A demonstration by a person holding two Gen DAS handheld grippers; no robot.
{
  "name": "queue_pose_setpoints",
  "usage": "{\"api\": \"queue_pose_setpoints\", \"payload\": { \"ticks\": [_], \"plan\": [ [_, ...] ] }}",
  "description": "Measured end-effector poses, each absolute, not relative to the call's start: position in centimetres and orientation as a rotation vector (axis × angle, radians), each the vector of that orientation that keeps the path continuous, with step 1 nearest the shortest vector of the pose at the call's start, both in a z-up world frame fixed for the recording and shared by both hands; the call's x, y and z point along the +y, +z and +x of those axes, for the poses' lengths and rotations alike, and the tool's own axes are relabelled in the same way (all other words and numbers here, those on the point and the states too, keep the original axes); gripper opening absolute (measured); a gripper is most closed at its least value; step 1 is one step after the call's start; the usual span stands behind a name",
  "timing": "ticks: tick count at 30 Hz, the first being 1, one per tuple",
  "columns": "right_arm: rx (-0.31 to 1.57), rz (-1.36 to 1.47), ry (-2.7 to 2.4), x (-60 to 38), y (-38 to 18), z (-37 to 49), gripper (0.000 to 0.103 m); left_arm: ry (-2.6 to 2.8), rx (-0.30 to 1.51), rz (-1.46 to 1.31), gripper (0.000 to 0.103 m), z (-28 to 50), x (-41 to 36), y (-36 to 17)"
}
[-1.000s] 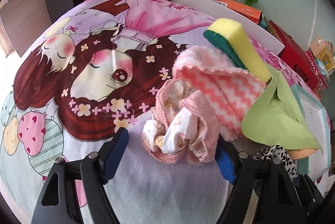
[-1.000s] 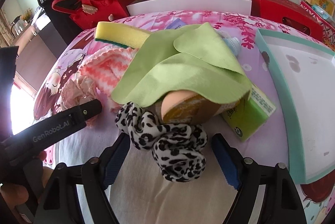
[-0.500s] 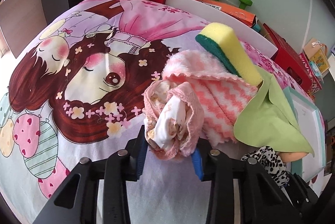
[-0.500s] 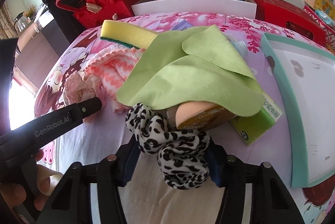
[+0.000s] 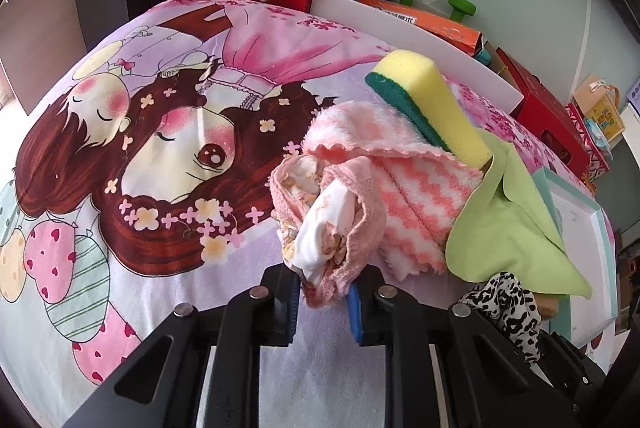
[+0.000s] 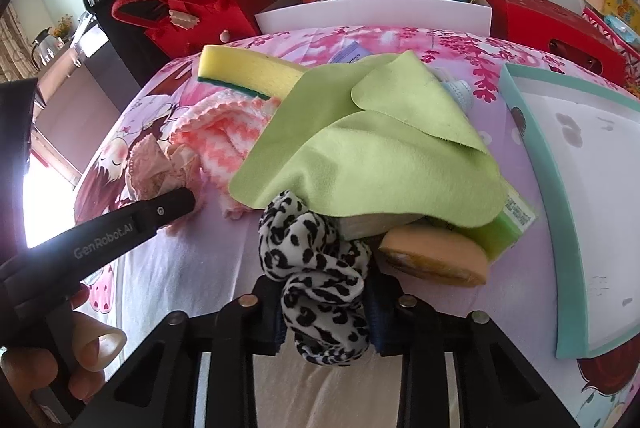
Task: Organize soft objects
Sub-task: 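Grasp the pink socks with the left tool while the right tool grasps the leopard scrunchie, then carry the pink socks and leopard scrunchie into the white tray and release both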
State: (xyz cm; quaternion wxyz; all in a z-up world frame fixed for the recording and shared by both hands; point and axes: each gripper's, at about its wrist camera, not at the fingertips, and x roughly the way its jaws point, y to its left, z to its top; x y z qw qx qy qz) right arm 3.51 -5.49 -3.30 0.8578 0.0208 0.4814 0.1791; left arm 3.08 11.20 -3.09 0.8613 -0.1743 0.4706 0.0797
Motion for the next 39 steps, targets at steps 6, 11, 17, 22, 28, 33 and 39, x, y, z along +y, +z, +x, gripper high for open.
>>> {"api": "queue_pose_setpoints", "payload": {
  "ticks": [6,11,17,22,28,33,39],
  "plan": [
    [1.009,0.057,0.397,-5.4,-2.8,3.2,0.030,0.176,0.963,-0.372,0.019,2.5,11.7,-2.2],
    [0.984,0.058,0.430,-5.0,-1.8,2.6,0.029,0.189,0.909,-0.362,0.019,1.5,11.8,-0.2],
    [0.914,0.057,0.473,-4.8,0.8,1.2,0.029,0.190,0.851,-0.367,0.019,0.6,12.0,1.9],
    [0.832,0.067,0.474,-5.5,3.2,0.5,0.029,0.187,0.797,-0.363,0.019,-0.1,11.8,3.7],
    [0.814,0.134,0.392,-8.9,4.3,1.1,0.029,0.153,0.820,-0.362,0.019,0.4,10.6,3.7],
    [0.777,0.194,0.285,-13.2,5.4,1.4,0.029,0.111,0.830,-0.346,0.019,0.6,8.7,4.0],
    [0.778,0.273,0.145,-18.8,5.0,2.4,0.029,0.027,0.844,-0.302,0.019,1.2,4.8,4.4]
  ]
}}
